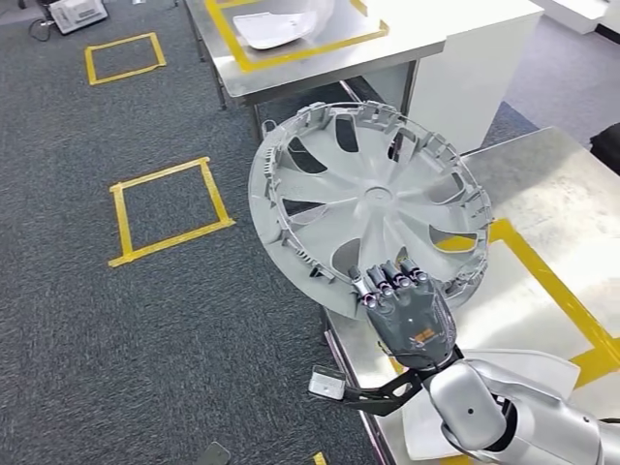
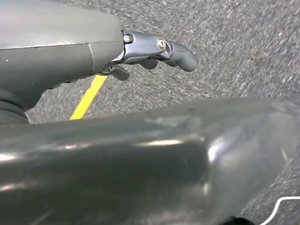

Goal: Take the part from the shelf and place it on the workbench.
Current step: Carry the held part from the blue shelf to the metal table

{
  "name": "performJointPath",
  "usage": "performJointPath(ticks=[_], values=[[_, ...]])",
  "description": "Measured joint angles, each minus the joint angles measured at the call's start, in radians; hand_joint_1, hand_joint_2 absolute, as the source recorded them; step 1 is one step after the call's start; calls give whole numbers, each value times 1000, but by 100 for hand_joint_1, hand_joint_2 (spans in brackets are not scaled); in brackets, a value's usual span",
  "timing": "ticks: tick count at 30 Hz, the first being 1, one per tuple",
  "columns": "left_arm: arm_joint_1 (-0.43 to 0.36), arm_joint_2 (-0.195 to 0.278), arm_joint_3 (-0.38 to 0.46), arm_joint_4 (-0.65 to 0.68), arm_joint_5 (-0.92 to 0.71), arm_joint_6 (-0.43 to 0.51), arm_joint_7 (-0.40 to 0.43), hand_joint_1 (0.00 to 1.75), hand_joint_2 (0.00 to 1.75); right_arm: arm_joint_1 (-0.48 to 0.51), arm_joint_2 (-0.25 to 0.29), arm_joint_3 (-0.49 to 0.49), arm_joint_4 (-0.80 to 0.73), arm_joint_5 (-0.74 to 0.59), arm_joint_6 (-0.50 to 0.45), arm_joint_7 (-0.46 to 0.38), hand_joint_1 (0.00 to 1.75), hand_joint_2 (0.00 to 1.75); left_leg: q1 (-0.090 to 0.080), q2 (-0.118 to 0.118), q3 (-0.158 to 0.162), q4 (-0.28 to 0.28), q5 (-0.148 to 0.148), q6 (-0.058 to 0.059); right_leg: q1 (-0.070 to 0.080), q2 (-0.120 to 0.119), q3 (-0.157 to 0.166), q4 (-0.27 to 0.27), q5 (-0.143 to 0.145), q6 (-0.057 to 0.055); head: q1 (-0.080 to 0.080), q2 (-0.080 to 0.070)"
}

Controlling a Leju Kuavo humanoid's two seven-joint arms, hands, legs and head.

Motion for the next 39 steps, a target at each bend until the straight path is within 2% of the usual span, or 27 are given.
performJointPath(ticks=[1, 2, 3, 5, 7, 9, 10, 11, 13, 15, 16, 17, 19, 21, 22, 24, 26, 27, 29, 30, 31, 32, 33, 34, 36, 37, 39], values=[[1, 1, 0, 0, -1, 2, 3, 0, 0, 0, -1, 0, 0, 0, 0, 0, 175, 175, -2, -2, -11, 15, 9, 6, 3, 15, 0, 0, 0, -1, 0, 0], [1, 1, 0, 0, -2, 4, 6, 0, 0, 1, -1, 0, 0, 0, 1, 0, 175, 175, -6, -7, -4, -10, 37, 14, 5, 30, 1, 0, 1, -2, 0, 0], [1, 2, 0, 0, -4, 6, 9, 0, 0, 1, -2, 0, -1, 0, 2, 0, 175, 175, -10, -18, 19, -69, 77, 23, 6, 45, 2, 0, 1, -2, 0, 0], [1, 4, 0, 1, -9, 13, 15, 0, 0, 3, -4, -1, -4, 0, 5, 0, 175, 175, -15, -73, 74, -200, 140, 41, 4, 70, 1, 0, 3, 0, 1, 0], [2, 6, -1, 3, -12, 17, 18, 0, 0, 6, -7, -2, -7, 0, 8, 0, 175, 175, -16, -109, 100, -260, 154, 49, -2, 95, -6, 0, 7, 8, -2, 0], [-1, 7, -4, 3, -16, 18, 21, 0, 0, 10, -15, -3, -11, 0, 12, 0, 175, 175, -16, -90, 106, -275, 155, 49, -6, 113, -16, -2, 12, 19, -5, 0], [-2, 6, -5, 3, -19, 18, 21, 0, 0, 13, -21, -5, -14, 0, 13, 0, 175, 175, -14, -76, 109, -285, 159, 49, -4, 98, -23, 2, 8, 22, -4, 0], [-3, 5, -8, 3, -24, 19, 22, 0, 0, 15, -27, -7, -18, -1, 15, 0, 175, 175, -12, -63, 112, -295, 163, 49, -1, 70, -36, 21, -7, 25, -1, 0], [-3, 2, -15, 4, -35, 19, 22, 0, 0, 19, -39, -16, -29, -1, 21, 0, 175, 175, -11, -33, 116, -306, 168, 50, 2, 0, -85, 119, -64, 31, 3, 0], [1, 1, -22, 4, -43, 23, 21, 0, 0, 29, -56, -30, -45, -1, 32, 0, 175, 175, -12, -3, 116, -305, 166, 50, -1, -23, -139, 237, -111, 41, 5, 0], [1, -2, -25, 4, -48, 30, 20, 0, 0, 38, -68, -40, -54, -1, 38, 0, 175, 175, -11, 12, 116, -305, 164, 49, -4, -28, -146, 257, -110, 47, 4, 0], [0, -7, -27, 4, -52, 39, 19, 0, 0, 49, -82, -52, -65, -1, 43, 0, 175, 175, -10, 25, 116, -304, 162, 47, -7, -33, -134, 238, -92, 52, 4, 0], [-7, -25, -34, 3, -63, 53, 29, 0, 0, 74, -109, -80, -89, -1, 49, 0, 175, 175, -8, 49, 118, -298, 155, 38, -10, -69, -60, 109, -37, 64, 5, 0], [-18, -42, -43, 3, -75, 52, 48, 0, 0, 101, -129, -113, -113, -1, 56, 0, 175, 175, -12, 67, 118, -288, 147, 27, -8, -104, 0, 6, -10, 62, 6, 0], [-22, -49, -48, 3, -81, 52, 56, 0, 0, 116, -140, -131, -126, -1, 60, 0, 175, 175, -14, 76, 119, -284, 144, 22, -5, -108, 9, -8, -11, 56, 6, 0], [-28, -58, -55, 3, -91, 51, 65, 0, 0, 147, -163, -165, -152, 0, 71, 0, 175, 175, -15, 95, 123, -281, 139, 16, -3, -83, 8, -5, -10, 37, 4, 0], [-33, -65, -62, 2, -100, 50, 68, 0, 0, 179, -187, -197, -180, 0, 84, 0, 175, 175, -10, 78, 120, -258, 115, 7, -6, -61, 9, -6, -8, 23, 2, 0], [-34, -67, -66, 2, -103, 49, 68, 0, 0, 194, -197, -213, -194, -1, 90, 0, 175, 175, -8, 56, 105, -219, 89, 3, -8, -50, 10, -7, -7, 17, 1, 0], [-35, -70, -71, 2, -108, 49, 70, 0, 0, 219, -213, -243, -221, 0, 101, 0, 175, 175, -5, 13, 47, -90, 25, 1, -7, -26, 10, -7, -6, 11, -2, 0], [-34, -70, -73, 2, -111, 49, 72, 0, 0, 231, -220, -256, -233, 0, 107, 0, 175, 175, -5, 5, 17, -28, 5, 2, -5, -12, 11, -6, -6, 9, -1, 0], [-34, -71, -74, 2, -113, 49, 75, 0, 0, 245, -227, -269, -245, 0, 113, 0, 175, 175, -7, 2, -2, 6, 2, 6, -3, 2, 11, -6, -6, 8, -1, 0], [-34, -72, -76, 2, -116, 47, 79, 0, 0, 259, -235, -281, -258, 0, 120, 0, 175, 175, -9, -1, -5, 3, 20, 12, 0, 16, 11, -6, -6, 8, -1, 0], [-35, -73, -77, 2, -117, 43, 84, 0, 0, 274, -244, -294, -271, 0, 126, 0, 175, 175, -12, -8, 9, -37, 54, 21, 2, 30, 12, -6, -5, 7, -1, 0], [-35, -73, -78, 2, -117, 39, 88, 0, 0, 288, -252, -307, -284, 0, 132, 0, 175, 175, -17, -27, 35, -105, 95, 34, 3, 44, 12, -6, -5, 6, -1, 0], [-34, -73, -79, 2, -117, 34, 93, 0, 0, 308, -263, -329, -303, 0, 139, 0, 175, 175, -22, -79, 87, -224, 147, 60, 2, 70, 9, -6, -2, 8, -1, 0], [-34, -72, -79, 2, -117, 34, 95, 0, 0, 314, -267, -338, -311, 0, 140, 0, 175, 175, -24, -98, 101, -255, 154, 69, -2, 83, 6, -6, 0, 12, -1, 0], [-36, -73, -79, 2, -117, 35, 99, 0, 0, 325, -275, -352, -324, 1, 142, 0, 175, 175, -27, -90, 110, -274, 153, 74, -9, 108, 0, -11, 5, 24, -3, 0]])
